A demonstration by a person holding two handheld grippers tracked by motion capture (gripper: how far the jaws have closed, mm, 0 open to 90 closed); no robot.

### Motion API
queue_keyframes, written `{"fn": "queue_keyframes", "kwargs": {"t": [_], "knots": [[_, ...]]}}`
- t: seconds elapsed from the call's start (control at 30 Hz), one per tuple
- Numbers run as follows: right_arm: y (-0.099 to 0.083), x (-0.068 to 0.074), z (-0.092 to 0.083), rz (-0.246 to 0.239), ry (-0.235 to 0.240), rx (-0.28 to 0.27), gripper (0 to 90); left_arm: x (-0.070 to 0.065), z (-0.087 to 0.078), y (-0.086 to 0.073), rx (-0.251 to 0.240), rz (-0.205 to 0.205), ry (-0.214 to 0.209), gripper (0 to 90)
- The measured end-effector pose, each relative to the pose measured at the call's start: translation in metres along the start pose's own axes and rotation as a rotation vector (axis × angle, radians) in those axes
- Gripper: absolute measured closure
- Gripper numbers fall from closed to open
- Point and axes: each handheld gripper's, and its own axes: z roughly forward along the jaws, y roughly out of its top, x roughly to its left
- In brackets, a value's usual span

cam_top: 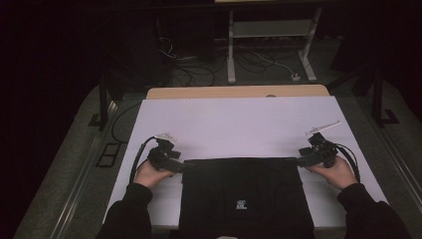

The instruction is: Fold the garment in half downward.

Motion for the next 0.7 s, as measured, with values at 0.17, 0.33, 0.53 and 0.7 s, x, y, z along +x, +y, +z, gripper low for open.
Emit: {"fn": "queue_keyframes", "kwargs": {"t": [0.17, 0.33, 0.53, 0.7], "knots": [[0.0002, -0.0033, 0.0019, -0.004, 0.001, 0.009, 31.3, 0.0004, 0.0030, 0.0001, 0.016, 0.004, -0.017, 18.9], [0.0003, -0.0039, 0.0027, -0.011, 0.004, 0.010, 43.5, -0.0012, 0.0063, 0.0003, 0.038, 0.021, -0.005, 25.6], [0.0002, -0.0051, 0.0056, 0.005, -0.002, 0.011, 53.9, -0.0010, 0.0064, 0.0009, 0.037, 0.014, 0.018, 38.0], [0.0005, -0.0041, 0.0072, 0.012, 0.005, 0.018, 66.3, -0.0021, 0.0070, 0.0009, 0.039, 0.019, 0.020, 45.2]]}}
